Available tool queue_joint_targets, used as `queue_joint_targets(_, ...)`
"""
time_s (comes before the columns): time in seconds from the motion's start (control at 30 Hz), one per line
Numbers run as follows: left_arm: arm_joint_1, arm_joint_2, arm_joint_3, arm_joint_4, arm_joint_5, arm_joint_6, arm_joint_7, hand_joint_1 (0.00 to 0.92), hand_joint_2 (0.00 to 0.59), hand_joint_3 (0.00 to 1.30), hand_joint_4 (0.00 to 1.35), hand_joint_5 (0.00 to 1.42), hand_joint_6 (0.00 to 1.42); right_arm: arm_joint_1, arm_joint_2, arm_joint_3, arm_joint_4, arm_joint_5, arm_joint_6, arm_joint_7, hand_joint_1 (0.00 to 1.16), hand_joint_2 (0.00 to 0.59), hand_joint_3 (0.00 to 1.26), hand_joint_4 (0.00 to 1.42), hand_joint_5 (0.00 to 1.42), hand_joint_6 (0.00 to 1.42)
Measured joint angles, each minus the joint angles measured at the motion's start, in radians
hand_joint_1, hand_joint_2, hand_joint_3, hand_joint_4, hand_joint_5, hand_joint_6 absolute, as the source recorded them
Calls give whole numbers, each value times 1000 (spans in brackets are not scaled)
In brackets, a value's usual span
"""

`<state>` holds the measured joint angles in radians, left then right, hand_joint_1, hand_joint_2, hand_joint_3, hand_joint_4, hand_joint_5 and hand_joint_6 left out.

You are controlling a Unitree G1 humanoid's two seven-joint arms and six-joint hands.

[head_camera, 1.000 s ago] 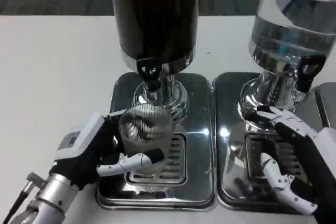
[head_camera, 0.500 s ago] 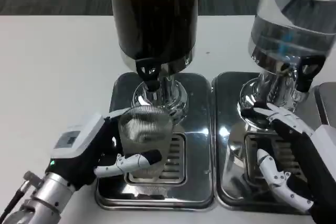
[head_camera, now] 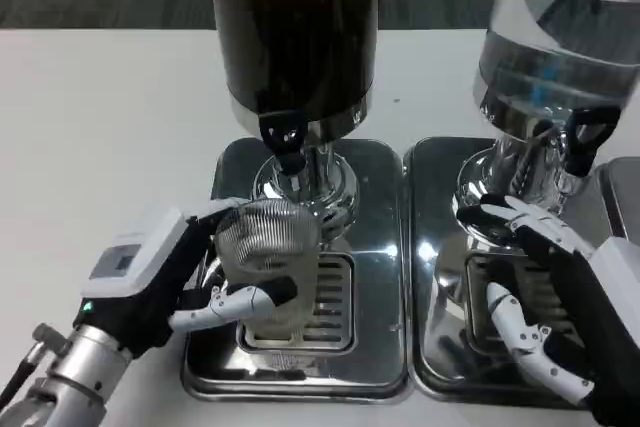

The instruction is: Grasp the cup under the faucet to collect the drink, then remove the cup.

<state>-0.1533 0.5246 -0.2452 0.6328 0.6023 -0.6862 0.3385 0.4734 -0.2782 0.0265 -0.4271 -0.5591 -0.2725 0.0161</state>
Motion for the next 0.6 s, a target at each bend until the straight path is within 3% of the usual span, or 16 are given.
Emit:
queue_joint_targets(0.4, 23, 17, 0, -67, 18, 24, 0, 0, 30, 296, 6, 102, 92, -9, 1, 10, 0, 6, 4, 0, 390, 586, 294, 151, 133, 162)
queue_joint_targets(0.6, 27, 26, 0, -86, 18, 26, -1, 0, 30, 234, 0, 1, 35, -12, 1, 13, 0, 8, 13, 0, 390, 586, 295, 151, 133, 171)
